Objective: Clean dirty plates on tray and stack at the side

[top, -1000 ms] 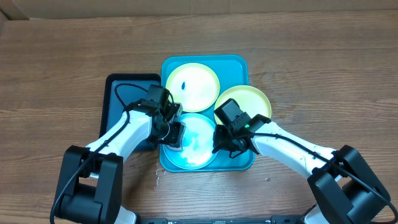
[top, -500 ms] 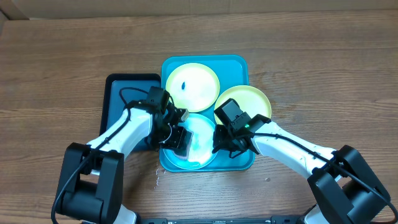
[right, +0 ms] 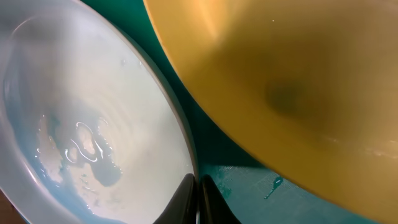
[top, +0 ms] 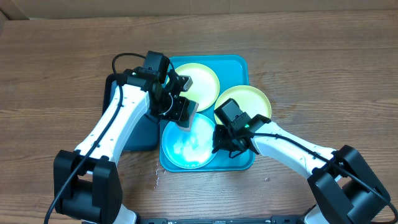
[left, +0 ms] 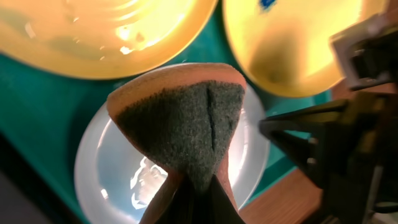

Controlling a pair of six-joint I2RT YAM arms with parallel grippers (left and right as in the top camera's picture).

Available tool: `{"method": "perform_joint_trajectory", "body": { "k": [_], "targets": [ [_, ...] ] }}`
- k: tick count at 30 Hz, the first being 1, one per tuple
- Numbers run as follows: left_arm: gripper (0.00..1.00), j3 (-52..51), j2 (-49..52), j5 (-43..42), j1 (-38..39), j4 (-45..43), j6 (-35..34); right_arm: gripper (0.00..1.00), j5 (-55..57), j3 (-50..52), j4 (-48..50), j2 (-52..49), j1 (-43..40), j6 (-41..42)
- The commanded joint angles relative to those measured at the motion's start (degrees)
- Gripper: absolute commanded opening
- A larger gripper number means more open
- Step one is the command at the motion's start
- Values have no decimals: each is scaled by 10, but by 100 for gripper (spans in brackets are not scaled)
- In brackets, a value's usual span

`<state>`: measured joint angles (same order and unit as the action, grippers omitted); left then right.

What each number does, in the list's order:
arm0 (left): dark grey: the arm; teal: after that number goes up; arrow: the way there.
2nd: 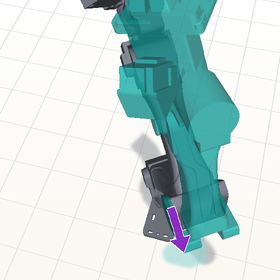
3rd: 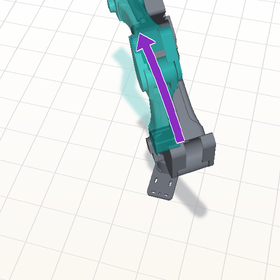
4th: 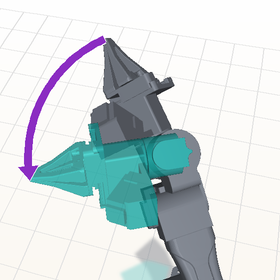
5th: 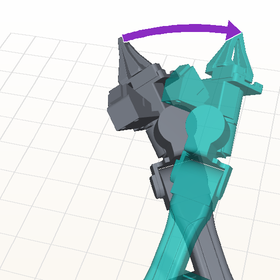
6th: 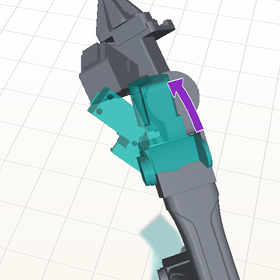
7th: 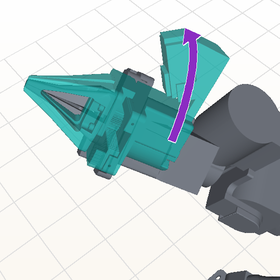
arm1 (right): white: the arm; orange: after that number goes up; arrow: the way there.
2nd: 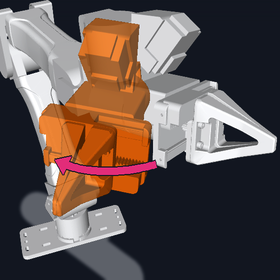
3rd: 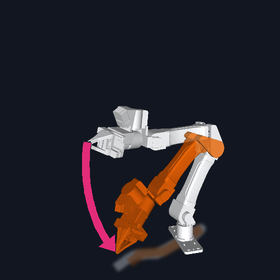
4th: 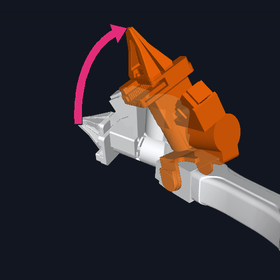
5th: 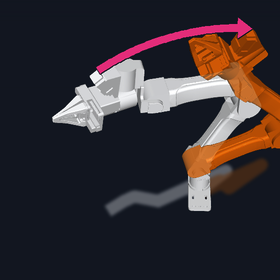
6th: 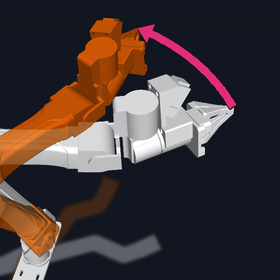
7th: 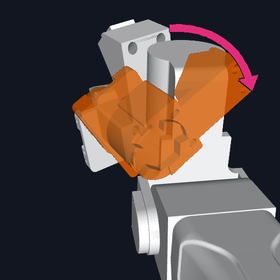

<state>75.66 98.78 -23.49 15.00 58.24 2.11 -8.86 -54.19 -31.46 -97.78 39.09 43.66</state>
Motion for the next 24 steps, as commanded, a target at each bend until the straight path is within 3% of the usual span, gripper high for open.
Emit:
{"method": "perform_joint_trajectory", "body": {
  "k": [1, 19, 24],
  "targets": [
    [4, -23, -2, 61, 5, -1, 2, 4, -2, 2, 3, -1, 2, 0],
    [4, -257, 2, 50, 5, -175, -43, 4, -2, 2, 4, -1, 2, 1],
    [4, -265, 2, -37, 5, -164, -19, 4, -2, 2, 4, -1, 2, 1]
  ]
}}
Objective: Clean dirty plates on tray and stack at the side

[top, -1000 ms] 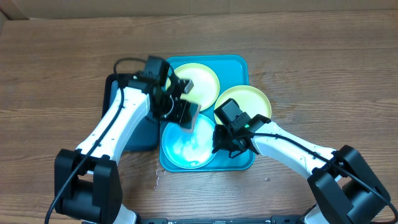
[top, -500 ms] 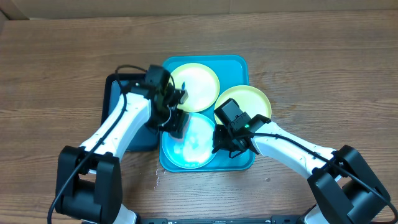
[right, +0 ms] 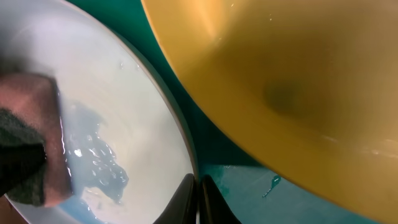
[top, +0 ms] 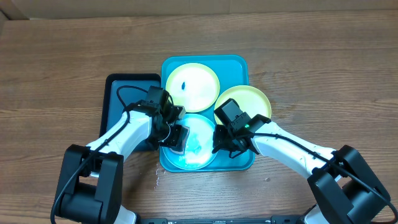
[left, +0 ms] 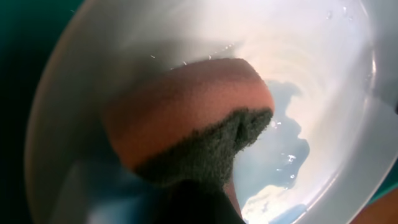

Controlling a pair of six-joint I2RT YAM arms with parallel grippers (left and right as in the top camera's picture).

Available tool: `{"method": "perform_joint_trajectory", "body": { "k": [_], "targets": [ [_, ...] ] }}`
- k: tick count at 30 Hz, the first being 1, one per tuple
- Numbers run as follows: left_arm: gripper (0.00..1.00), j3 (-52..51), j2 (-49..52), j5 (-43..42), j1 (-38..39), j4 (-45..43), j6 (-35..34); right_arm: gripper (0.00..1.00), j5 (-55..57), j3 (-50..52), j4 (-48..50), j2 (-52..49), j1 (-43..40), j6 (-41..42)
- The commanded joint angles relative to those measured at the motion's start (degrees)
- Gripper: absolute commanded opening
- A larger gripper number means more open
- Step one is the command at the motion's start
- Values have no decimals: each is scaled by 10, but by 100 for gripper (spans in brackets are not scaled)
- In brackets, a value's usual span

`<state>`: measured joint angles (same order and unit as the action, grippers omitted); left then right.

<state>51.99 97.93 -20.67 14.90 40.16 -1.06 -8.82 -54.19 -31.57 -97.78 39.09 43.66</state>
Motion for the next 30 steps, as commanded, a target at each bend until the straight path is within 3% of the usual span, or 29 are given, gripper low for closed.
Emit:
{"method": "perform_joint_trajectory", "body": {
  "k": [1, 7, 14, 19, 26, 30],
  "targets": [
    [4, -29, 10, -90, 5, 17, 20, 4, -2, 2, 5, -1, 2, 0],
    [4, -26, 10, -251, 5, -7, 29, 4, -2, 2, 5, -1, 2, 0],
    [4, 54, -5, -248, 5, 38, 52, 4, -2, 2, 5, -1, 2, -2],
    [4, 122, -31, -162, 5, 93, 51, 4, -2, 2, 5, -1, 2, -2],
    [4, 120, -36, 50, 5, 125, 13, 4, -2, 2, 9, -1, 2, -2],
    [5, 94, -25, 78, 5, 105, -17, 5, -2, 2, 9, -1, 2, -2]
  ]
}}
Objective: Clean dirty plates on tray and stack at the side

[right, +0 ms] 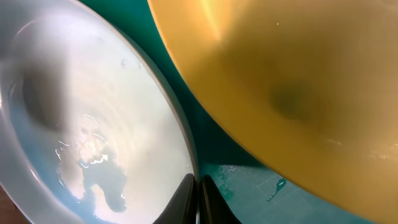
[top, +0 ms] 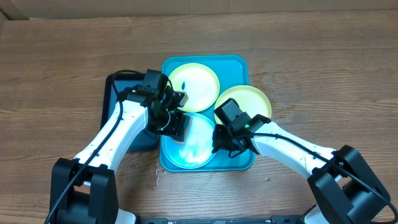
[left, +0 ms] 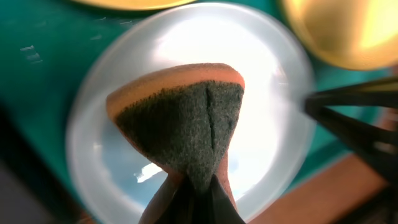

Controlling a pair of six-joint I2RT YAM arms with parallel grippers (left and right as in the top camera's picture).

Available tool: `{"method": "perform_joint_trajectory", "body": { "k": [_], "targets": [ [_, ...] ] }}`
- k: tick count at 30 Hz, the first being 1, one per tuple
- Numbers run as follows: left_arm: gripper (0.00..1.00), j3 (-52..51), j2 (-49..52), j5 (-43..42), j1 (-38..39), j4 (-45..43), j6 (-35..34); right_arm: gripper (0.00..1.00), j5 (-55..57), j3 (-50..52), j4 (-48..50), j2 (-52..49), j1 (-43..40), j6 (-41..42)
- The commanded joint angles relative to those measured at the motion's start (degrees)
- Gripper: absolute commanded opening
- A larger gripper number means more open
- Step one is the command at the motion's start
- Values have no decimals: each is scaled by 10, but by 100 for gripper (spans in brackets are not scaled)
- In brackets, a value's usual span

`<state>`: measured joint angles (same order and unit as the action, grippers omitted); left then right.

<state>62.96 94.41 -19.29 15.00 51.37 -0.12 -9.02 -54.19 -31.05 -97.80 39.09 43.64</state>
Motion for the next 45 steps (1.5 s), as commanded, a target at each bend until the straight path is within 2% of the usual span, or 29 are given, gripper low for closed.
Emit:
{"method": "perform_joint_trajectory", "body": {
  "k": [1, 13, 25, 33, 39, 42, 45],
  "targets": [
    [4, -24, 13, 64, 4, -14, -27, 5, 0, 2, 4, -1, 2, -1],
    [4, -117, 48, 48, 4, -90, -38, 5, 0, 2, 4, -1, 2, -1],
    [4, -123, 52, -166, 4, -109, -38, 5, 0, 2, 5, -1, 2, -1],
    [4, -98, 52, -243, 3, -126, -37, 5, 0, 2, 4, -1, 2, -2],
    [4, -13, 44, -228, 4, -81, -26, 5, 0, 2, 3, -1, 2, -2],
    [4, 23, 42, -176, 5, -54, -26, 5, 0, 2, 3, -1, 2, -2],
    [4, 36, 42, -89, 6, -35, -27, 5, 0, 2, 3, -1, 2, -2]
  ]
}}
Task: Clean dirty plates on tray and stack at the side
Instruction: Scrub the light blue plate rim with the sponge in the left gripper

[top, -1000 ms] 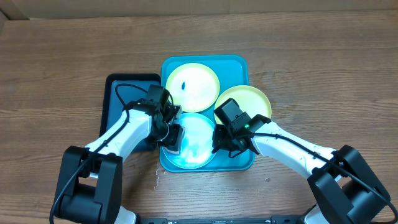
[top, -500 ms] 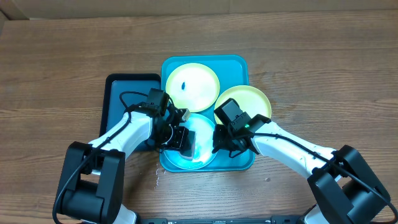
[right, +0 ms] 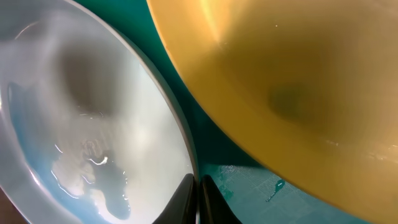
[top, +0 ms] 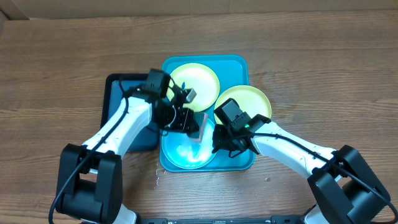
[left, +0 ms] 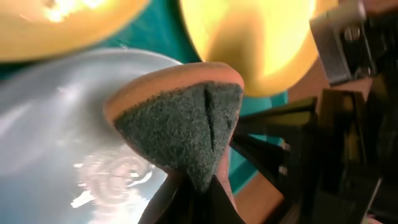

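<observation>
A white plate (top: 185,151) with a film of water lies at the front of the teal tray (top: 239,65). My left gripper (left: 194,190) is shut on an orange sponge (left: 177,115), green scouring side facing the camera, held just over the plate's right part. My right gripper (right: 198,194) is shut on the white plate's right rim (right: 186,146), thin fingers pinched on the edge. Two yellow-green plates lie on the tray: one (top: 194,84) at the back with a small dark speck, the other (top: 244,101) overhanging the tray's right side.
A dark blue tray (top: 124,109) lies left of the teal one, partly under my left arm. Water drops (top: 157,177) mark the wooden table (top: 323,68) in front of the tray. The two grippers are close together over the white plate's right edge.
My left gripper with the sponge has moved right, from over the plate's left part to its right part near my right gripper. The right gripper still pinches the rim.
The sponge was first held above the white plate's back edge, then pressed on the plate's left side, then held over the plate. Now it is at the plate's right side. My right gripper has stayed shut on the rim at every moment.
</observation>
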Controlling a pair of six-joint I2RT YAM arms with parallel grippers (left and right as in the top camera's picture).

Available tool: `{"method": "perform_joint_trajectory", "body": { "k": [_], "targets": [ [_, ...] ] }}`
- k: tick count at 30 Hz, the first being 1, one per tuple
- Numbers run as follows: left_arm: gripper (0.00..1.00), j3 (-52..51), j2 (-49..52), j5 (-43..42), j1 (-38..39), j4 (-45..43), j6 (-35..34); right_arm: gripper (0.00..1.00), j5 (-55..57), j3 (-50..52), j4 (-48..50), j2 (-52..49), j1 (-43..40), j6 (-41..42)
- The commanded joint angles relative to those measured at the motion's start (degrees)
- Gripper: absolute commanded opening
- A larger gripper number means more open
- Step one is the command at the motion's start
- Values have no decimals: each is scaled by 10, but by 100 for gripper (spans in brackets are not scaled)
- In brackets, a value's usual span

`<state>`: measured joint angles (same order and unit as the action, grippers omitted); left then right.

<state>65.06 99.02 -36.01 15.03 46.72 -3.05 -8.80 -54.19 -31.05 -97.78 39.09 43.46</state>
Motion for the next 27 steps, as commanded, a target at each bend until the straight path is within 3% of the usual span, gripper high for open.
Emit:
{"method": "perform_joint_trajectory", "body": {
  "k": [1, 6, 12, 17, 27],
  "targets": [
    [4, 14, -5, 105, 7, 18, 2, 5, -3, 2, 4, -1, 2, 0],
    [4, -2, -3, 229, 20, 46, 2, 5, -3, 2, 4, -1, 2, 0],
    [4, -50, 1, 265, 36, 1, -11, 5, -3, 2, 5, -1, 2, 0],
    [4, -97, 1, 326, 37, -53, -65, 5, -3, 2, 4, -1, 2, 0],
    [4, -114, 1, 219, 38, -45, -62, 5, -3, 2, 5, -1, 2, 0]
  ]
}}
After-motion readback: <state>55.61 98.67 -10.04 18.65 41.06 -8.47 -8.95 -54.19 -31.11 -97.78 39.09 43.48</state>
